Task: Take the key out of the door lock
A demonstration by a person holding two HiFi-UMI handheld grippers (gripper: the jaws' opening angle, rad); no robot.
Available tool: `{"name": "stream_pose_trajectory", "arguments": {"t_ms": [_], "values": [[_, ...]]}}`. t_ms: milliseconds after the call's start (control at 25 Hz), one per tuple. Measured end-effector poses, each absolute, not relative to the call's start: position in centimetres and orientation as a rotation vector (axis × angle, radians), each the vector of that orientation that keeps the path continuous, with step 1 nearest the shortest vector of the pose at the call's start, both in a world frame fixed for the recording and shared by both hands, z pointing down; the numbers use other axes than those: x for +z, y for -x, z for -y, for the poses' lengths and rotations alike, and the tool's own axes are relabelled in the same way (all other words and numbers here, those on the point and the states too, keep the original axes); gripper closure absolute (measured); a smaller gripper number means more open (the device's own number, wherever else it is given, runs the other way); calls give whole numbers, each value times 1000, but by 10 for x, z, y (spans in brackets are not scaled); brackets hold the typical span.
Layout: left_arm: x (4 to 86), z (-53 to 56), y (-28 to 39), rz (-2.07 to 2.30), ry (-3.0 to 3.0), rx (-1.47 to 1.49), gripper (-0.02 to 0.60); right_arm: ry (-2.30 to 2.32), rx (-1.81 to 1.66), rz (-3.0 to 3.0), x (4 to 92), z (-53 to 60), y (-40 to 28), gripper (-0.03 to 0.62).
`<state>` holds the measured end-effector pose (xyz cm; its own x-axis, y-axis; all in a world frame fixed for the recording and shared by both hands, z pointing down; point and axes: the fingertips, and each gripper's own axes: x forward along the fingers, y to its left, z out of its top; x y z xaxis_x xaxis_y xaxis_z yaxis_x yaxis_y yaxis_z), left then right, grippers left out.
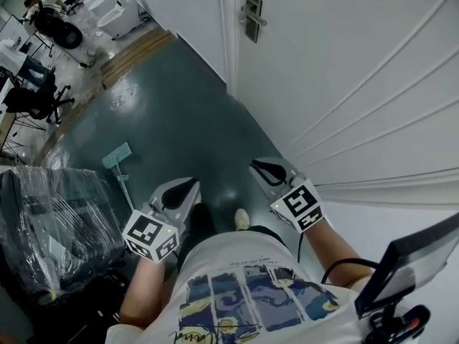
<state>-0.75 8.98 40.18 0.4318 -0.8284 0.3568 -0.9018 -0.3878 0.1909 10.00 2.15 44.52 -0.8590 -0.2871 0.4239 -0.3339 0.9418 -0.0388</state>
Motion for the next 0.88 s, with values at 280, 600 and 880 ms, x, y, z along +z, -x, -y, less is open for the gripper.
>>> {"name": "stream_pose_trajectory", "arguments": {"t_ms": [280, 600, 880], "values": [[413, -18, 33, 1331, -2441, 274, 577, -580, 209, 2608, 465, 31, -76, 572], [406, 47, 91, 1144, -2575, 291, 577, -868, 335, 2559, 460, 93, -22, 572], [399, 72, 135, 1004, -2670, 311, 577, -1097, 476, 2543, 461, 142, 23, 572]]}}
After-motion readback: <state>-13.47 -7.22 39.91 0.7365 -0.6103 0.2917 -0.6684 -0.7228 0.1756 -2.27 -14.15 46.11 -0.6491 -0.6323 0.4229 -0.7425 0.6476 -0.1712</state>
